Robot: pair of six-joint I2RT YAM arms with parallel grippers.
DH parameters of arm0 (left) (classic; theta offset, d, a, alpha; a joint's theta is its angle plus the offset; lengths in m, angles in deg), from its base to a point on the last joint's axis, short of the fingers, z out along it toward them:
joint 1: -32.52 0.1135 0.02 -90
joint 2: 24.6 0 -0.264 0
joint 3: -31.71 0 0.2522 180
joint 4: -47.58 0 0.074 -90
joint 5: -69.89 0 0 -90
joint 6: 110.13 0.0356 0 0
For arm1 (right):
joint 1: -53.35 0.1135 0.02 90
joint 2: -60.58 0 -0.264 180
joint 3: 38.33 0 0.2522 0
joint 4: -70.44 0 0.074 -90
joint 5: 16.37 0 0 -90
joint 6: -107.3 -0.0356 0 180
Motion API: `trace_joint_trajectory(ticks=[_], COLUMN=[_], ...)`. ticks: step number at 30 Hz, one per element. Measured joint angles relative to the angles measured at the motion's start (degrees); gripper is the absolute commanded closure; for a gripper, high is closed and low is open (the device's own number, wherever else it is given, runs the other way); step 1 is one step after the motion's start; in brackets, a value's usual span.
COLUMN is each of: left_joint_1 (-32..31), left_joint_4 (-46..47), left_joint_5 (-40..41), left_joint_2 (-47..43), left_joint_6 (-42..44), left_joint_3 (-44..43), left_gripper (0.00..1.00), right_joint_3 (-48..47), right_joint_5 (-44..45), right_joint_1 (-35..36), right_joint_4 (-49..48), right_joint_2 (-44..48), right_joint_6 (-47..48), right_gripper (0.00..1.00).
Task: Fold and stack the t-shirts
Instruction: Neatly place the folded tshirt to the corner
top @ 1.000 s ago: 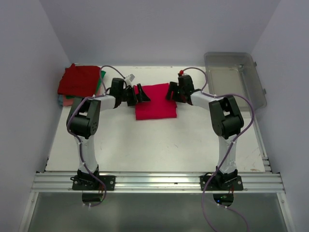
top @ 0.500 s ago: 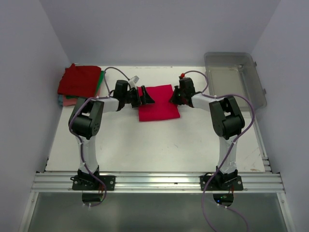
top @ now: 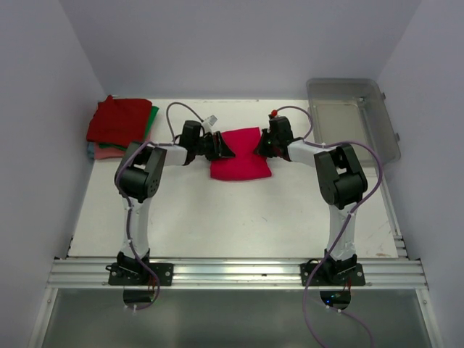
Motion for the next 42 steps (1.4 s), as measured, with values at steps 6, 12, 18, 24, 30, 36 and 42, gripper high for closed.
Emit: trace_joint_trajectory(ticks=[6,12,18,24,30,36,42], left_joint_1=[-0.48,-0.52,-0.59,2.78,11.19,23.43,33.20], left_joint_4=[0.39,2.38,-3.52,-7.54,-11.26,-13.51,-6.01], left_joint_5=[-2.84,-2.14,4.85,11.69,15.82,20.44,24.20], left_joint_2=[2.69,0.17,-13.79,-28.39,-30.49,-27.82,-26.21], left_joint_6=[-1.53,-1.92,-1.44,0.44,1.18,0.98,3.04], left_joint_3=[-0.83,3.23,11.61,10.05,4.76,-4.37,-12.87], left_gripper=[1.00,1.00,1.00,1.00,1.00,1.00,1.00], right_joint_3=[0.00,2.03,8.63,9.60,13.84,20.17,22.93], right_joint_5=[-0.28,-2.23,-1.51,1.77,2.86,2.49,1.20], right_joint_1=[0.00,0.00,0.59,0.61,0.61,0.61,0.63], right_joint_4=[0.07,-0.55,1.79,5.38,7.08,9.57,12.96], right_joint_2=[0.00,1.49,13.31,26.60,34.38,35.89,36.54], right_joint_6=[0.04,0.26,2.23,4.22,4.59,4.15,4.13], right_gripper=[1.00,0.41,0.08,0.07,0.06,0.06,0.05])
